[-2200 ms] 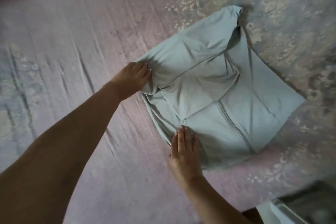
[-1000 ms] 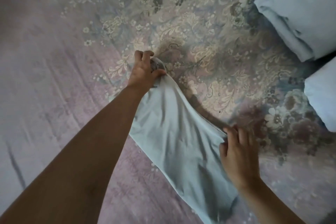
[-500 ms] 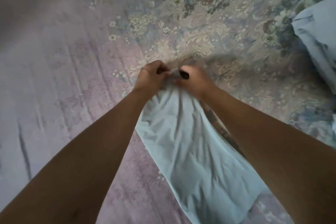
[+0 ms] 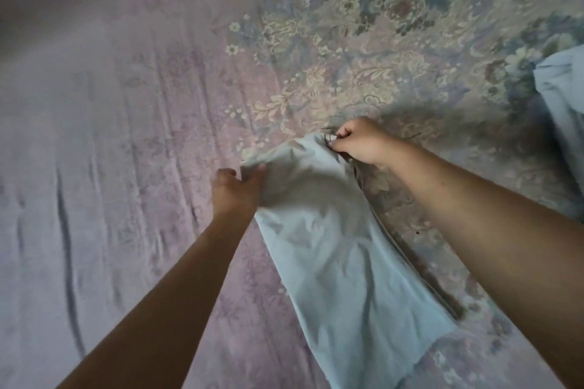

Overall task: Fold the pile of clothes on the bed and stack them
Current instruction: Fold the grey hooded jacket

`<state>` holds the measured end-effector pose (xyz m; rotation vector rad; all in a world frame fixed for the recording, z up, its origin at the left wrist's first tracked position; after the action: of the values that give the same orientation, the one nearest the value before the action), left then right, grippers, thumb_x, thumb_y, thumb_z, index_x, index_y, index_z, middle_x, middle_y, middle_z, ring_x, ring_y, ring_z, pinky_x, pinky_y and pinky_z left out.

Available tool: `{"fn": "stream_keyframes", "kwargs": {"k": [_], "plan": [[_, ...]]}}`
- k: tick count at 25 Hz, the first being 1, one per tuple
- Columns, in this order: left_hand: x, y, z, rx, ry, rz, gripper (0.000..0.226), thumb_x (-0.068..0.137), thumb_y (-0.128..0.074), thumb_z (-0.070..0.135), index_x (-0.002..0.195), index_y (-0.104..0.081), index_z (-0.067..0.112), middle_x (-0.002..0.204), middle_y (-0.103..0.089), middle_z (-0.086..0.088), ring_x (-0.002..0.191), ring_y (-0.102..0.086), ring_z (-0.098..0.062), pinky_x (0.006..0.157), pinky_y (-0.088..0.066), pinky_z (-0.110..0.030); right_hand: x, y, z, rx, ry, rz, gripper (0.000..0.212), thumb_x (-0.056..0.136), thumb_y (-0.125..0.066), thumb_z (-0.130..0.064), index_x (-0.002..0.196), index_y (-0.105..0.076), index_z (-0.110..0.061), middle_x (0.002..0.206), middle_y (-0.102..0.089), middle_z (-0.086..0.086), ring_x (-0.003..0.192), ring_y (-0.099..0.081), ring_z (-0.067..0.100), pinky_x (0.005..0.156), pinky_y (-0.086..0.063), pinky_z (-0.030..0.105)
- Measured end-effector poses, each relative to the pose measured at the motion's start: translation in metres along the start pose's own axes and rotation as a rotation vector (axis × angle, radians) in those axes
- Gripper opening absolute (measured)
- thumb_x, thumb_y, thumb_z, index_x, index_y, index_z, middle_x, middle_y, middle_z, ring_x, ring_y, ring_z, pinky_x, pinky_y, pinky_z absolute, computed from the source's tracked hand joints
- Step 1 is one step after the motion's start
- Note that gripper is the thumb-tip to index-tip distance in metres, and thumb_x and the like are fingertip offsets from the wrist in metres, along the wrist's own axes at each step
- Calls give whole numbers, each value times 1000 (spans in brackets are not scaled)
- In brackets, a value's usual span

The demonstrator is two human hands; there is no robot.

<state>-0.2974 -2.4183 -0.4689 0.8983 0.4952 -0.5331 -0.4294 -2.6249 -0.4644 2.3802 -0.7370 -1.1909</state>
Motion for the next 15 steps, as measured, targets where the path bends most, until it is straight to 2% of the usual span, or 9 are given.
{"fn": "stream_keyframes", "kwargs": {"k": [2,4,5,6,8,9,11,13,15], "plan": [[-2,-7,-11,-162,52,-100,48,76,-75,38,104,-61,2,95,-67,-8,85,-64,-22,71,-55,-29,-1,-2,-4,-2,-71,-47,7,78,-71,-11,80,-66,-7,69,-57,8,64,-51,19,58,-37,25],[-2,-7,-3,-249,45,-122,16,81,-73,12,86,-62,3,74,-59,-3,71,-56,-16,53,-47,-15,-1,-4,-11,57,-97,-12,11,74,-71,-9,77,-62,-13,67,-55,4,60,-49,15,55,-37,24],[-1,-7,2,-258,29,-132,12,81,-70,3,77,-59,5,66,-53,-1,68,-51,-15,45,-41,-11,0,-3,-13,84,-96,10,15,74,-71,-10,80,-59,-16,69,-53,1,61,-47,14,53,-36,23],[1,-4,8,-254,1,-139,19,81,-68,-2,69,-56,8,63,-49,0,65,-48,-14,41,-37,-10,1,-1,-15,96,-85,42,17,75,-70,-12,84,-57,-17,72,-52,0,63,-47,13,52,-34,23],[14,9,22,-264,-82,-94,22,79,-66,-7,72,-56,11,62,-49,3,60,-46,-10,41,-37,-10,3,4,-18,89,-56,99,13,77,-67,-14,88,-61,-15,74,-56,0,66,-51,13,48,-36,19],[27,16,30,-242,-147,-53,22,79,-63,-9,79,-58,12,65,-50,5,61,-46,-8,45,-39,-11,5,6,-21,93,-34,97,12,78,-65,-13,90,-65,-13,75,-60,1,66,-54,13,49,-37,16],[49,29,53,-91,-336,-3,27,77,-56,-9,89,-59,15,73,-56,1,71,-52,-14,60,-42,-20,12,8,-32,148,53,78,26,80,-63,-4,103,-67,-14,81,-65,2,63,-59,8,54,-41,12],[65,37,74,92,-540,81,30,74,-51,-9,96,-61,9,93,-59,-11,84,-56,-25,67,-39,-21,17,15,-46,249,209,137,32,78,-60,7,104,-63,-11,82,-61,3,64,-57,8,58,-43,12],[56,43,84,129,-753,118,34,71,-47,-13,101,-59,0,101,-47,-14,86,-49,-24,69,-35,-12,10,27,-54,136,436,258,27,73,-59,10,99,-61,1,91,-59,8,81,-53,12,69,-41,18]]}}
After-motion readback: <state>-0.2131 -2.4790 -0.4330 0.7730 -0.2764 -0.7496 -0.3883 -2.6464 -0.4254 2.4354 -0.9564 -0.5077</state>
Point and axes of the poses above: each hand's wrist, its own x-axis towards the middle knuckle, its own y-axis out of the back of the hand, z = x × y, the point moved 5 cm from there along x, towards the middle knuckle
